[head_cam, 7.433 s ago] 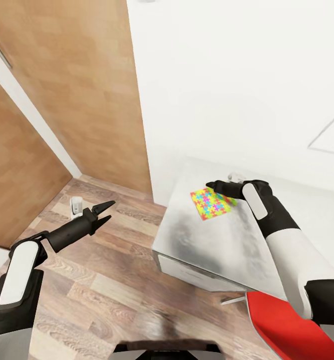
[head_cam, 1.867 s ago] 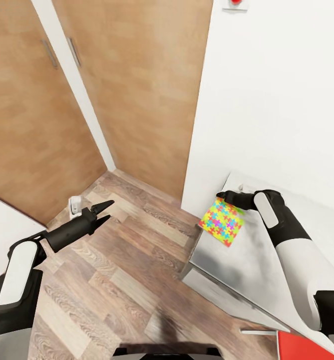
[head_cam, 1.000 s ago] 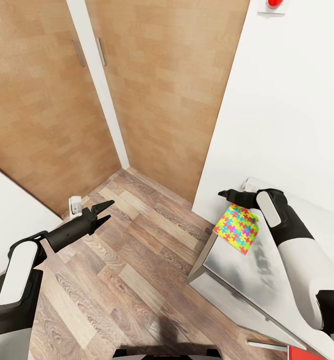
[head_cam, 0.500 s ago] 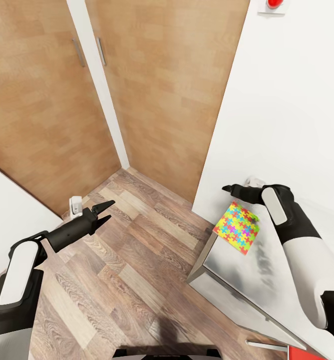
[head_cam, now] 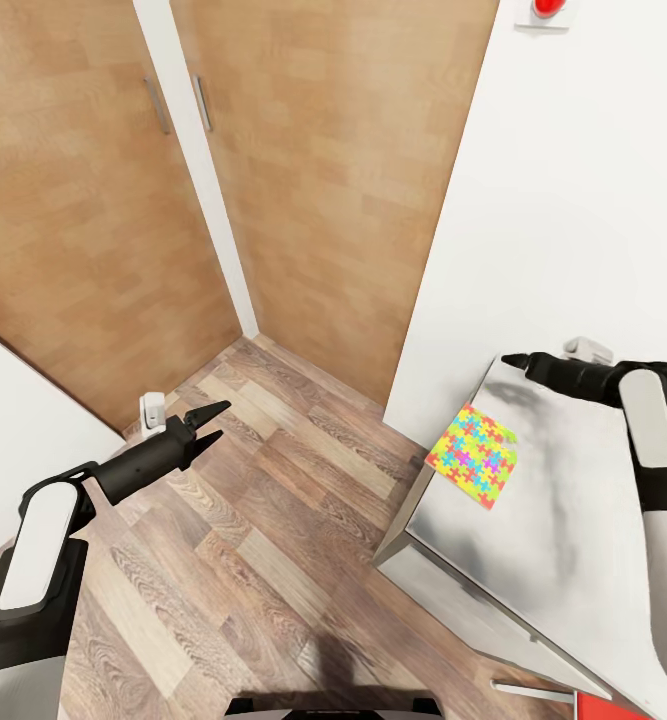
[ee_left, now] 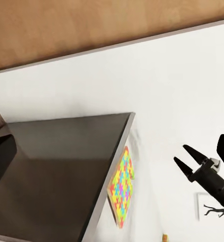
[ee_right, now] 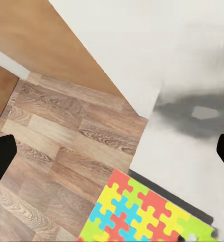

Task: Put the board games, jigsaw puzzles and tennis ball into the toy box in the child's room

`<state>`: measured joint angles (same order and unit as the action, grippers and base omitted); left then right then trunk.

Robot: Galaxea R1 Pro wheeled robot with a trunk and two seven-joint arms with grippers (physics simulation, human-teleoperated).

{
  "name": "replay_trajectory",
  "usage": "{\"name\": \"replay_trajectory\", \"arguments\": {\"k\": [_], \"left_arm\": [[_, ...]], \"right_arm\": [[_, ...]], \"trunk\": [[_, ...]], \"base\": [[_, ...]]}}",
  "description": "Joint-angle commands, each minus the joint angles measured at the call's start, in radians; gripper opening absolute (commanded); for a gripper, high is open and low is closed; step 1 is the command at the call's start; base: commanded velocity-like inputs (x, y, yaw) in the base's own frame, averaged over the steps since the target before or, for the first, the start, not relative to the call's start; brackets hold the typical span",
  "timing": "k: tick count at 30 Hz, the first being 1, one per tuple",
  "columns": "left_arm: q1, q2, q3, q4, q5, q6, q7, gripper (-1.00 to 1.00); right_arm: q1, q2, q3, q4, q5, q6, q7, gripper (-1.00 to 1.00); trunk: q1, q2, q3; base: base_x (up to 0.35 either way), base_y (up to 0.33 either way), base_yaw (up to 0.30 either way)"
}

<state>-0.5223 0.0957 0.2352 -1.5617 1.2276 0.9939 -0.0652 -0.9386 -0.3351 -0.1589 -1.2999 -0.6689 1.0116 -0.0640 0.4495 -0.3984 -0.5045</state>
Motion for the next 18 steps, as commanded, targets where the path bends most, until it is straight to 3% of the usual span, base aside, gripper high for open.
{"name": "replay_trajectory", "arguments": {"k": [1,5,8,18], "left_arm": [[-0.001,0.000,0.001,0.000,-0.007,0.005,-0.007,1.00],[-0.001,0.000,0.001,0.000,-0.007,0.005,-0.007,1.00],[-0.001,0.000,0.001,0.000,-0.007,0.005,-0.007,1.00],[-0.001,-0.001,0.001,0.000,-0.007,0.005,-0.006,1.00]], "right_arm": [[0.017,-0.008,-0.033,-0.030,-0.026,0.020,-0.007,1.00],[0.082,-0.026,-0.102,-0.088,-0.066,0.036,-0.008,1.00],[0.133,-0.038,-0.130,-0.114,-0.083,0.036,-0.007,1.00],[0.268,-0.066,-0.160,-0.158,-0.148,0.036,-0.006,1.00]], "trunk": [[0.001,-0.002,-0.001],[0.001,-0.002,-0.001],[0.001,-0.002,-0.001],[0.001,-0.002,-0.001]], "base": [[0.000,0.000,0.000],[0.000,0.000,0.000],[0.000,0.000,0.000],[0.000,0.000,0.000]]}}
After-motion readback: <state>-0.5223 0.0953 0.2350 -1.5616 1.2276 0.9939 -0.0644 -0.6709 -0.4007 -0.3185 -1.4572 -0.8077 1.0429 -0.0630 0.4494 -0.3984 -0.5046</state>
